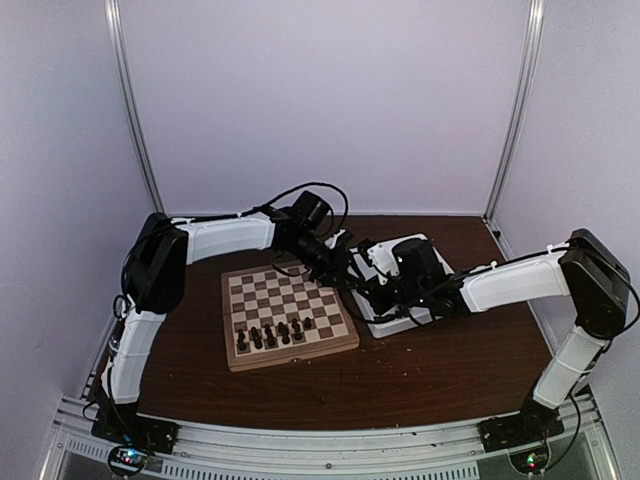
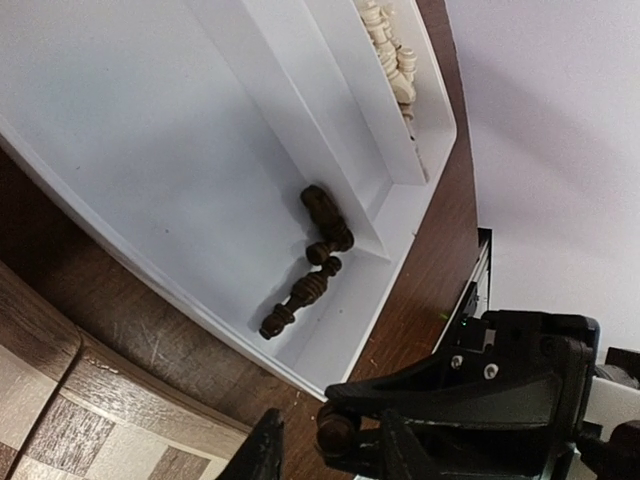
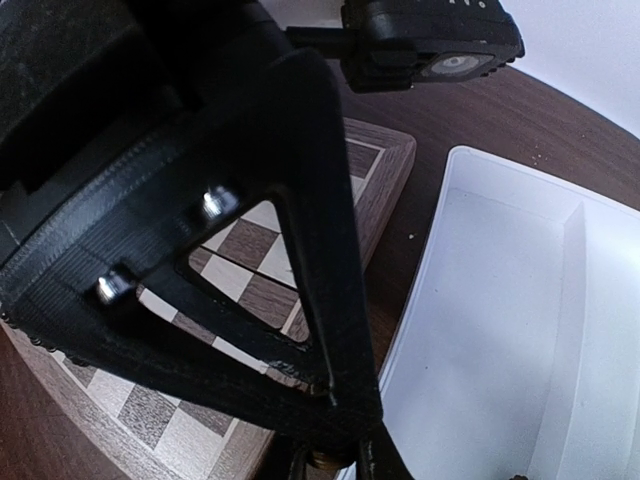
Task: Set up the chess pieces on the board
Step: Place the chess piece on the chessboard.
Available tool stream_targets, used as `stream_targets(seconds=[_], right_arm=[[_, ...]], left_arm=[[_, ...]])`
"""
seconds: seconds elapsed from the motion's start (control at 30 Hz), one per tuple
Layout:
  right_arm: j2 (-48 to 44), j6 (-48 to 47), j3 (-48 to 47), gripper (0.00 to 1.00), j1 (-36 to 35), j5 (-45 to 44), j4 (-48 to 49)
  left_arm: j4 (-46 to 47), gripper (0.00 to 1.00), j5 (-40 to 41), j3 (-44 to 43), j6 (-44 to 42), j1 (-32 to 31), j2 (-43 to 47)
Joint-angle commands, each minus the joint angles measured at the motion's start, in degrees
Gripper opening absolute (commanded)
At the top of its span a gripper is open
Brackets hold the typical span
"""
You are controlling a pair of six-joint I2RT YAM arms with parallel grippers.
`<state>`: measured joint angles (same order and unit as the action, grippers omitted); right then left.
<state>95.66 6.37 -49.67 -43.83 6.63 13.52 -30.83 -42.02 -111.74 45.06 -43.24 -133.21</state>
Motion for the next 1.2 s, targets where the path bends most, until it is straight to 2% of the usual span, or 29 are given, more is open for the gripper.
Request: stream_targets(seconds=[0.0, 0.1, 0.2, 0.23, 0.57, 0.77, 1.03, 1.17], right_arm=[[0.8, 0.0, -2.0, 0.10, -0.9, -0.9, 0.5], [1.0, 0.0, -2.3, 0.10, -0.9, -0.9, 0.6], [1.2, 0.0, -2.4, 0.10, -1.1, -1.0, 0.6], [1.3, 0.1, -2.4, 0.10, -1.0, -1.2, 0.6], [2.0, 0.6, -3.0, 0.12, -1.2, -1.6, 1.1], [2.3, 1.1, -3.0, 0.18, -1.2, -1.8, 1.3], [2.8, 1.3, -2.6, 0.19, -1.1, -2.2, 1.4], [2.6, 1.3, -2.5, 0.27, -1.0, -2.4, 1.3]], left_arm=[[2.7, 0.31, -2.0, 0.5, 0.4, -0.3, -1.1], [2.8, 0.27, -2.1, 0.8, 0.3, -0.3, -1.1], [3.5, 0.15, -2.7, 1.0, 0.5, -0.3, -1.2], [3.6, 0.15, -2.7, 1.2, 0.5, -0.3, -1.2], [3.3, 0.13, -3.0, 1.6, 0.1, -0.1, -1.1], [3.1, 0.10, -2.5, 2.0, -0.6, 0.0, -0.8], [3.0, 0.07, -2.3, 2.6, -1.0, 0.4, -0.7], [3.1, 0.06, -2.2, 2.4, -1.1, 0.5, -0.6]])
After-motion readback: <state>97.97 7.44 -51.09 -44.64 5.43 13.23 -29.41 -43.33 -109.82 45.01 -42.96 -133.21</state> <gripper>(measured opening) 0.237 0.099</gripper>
